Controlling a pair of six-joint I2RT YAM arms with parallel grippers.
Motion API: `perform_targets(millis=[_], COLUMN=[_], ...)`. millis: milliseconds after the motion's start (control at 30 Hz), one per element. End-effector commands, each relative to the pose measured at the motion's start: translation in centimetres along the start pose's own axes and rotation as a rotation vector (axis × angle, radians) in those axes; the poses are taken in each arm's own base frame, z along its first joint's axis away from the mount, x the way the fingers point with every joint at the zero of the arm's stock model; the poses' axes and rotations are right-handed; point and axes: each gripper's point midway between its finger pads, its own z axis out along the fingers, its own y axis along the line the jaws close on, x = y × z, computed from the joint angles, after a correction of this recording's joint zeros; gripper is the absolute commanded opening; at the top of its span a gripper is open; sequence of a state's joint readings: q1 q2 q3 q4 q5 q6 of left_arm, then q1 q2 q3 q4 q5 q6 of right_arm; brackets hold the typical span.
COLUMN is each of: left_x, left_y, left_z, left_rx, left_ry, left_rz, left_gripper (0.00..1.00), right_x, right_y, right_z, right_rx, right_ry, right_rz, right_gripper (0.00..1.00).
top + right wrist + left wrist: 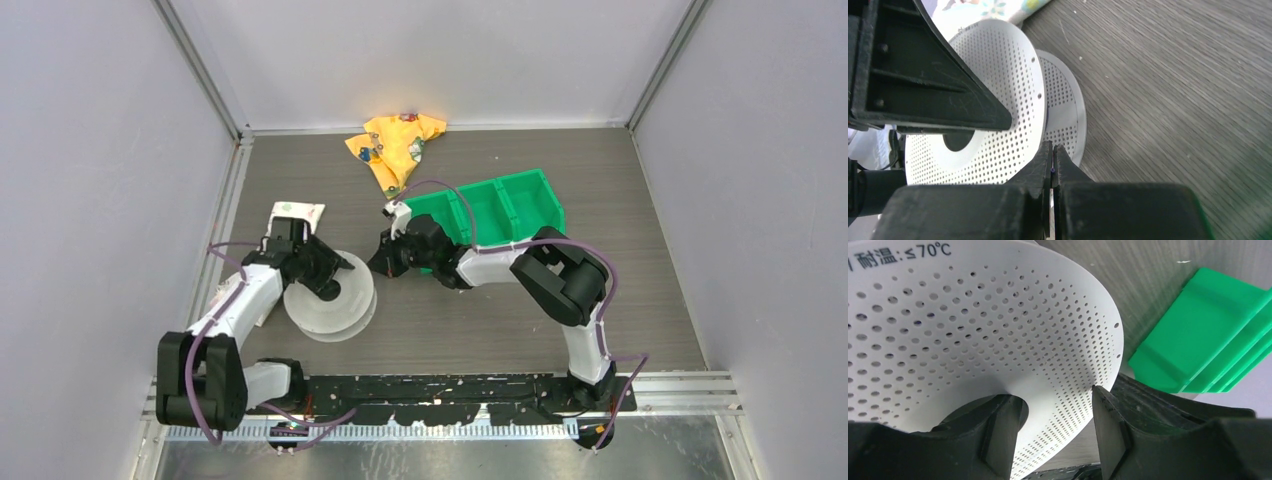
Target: Wrap the cables
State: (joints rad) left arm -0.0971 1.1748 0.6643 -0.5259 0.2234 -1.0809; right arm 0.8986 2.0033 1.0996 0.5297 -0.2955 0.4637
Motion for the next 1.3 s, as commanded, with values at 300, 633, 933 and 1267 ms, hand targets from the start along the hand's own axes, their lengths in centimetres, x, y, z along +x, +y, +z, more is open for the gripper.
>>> perform_targets(millis=[300,633,933,1267], left_x=[-3.6,-4.6,-3.3,-9.0], left_y=[-7.8,-12.1,-18.3,-10.7], left_z=[1.8,1.5,-3.6,-7.1], left_rx=[0.204,0.277,0.462,-0.045], left_ry=[-0.081,-0.067,0.036,-0.255], left_rz=[-0.035,-0.013,0.100,0.524], left_gripper=[0.55,0.54,0.56,0.59], right_x=[-1.6,-2.8,-3.2,-3.3], right_y=[1.2,0.2,-0.8,-0.6], right_z=[-1.7,-2.7,-2.8,-2.7], right_rx=[-0.004,0.017,0.034,0.017], right_ry=[-0.069,-0.068,-0.080,-0.081], right_rz=[-0.014,-0.003,0.031,0.042], right_gripper=[0.01,0.01,0.01,0.01])
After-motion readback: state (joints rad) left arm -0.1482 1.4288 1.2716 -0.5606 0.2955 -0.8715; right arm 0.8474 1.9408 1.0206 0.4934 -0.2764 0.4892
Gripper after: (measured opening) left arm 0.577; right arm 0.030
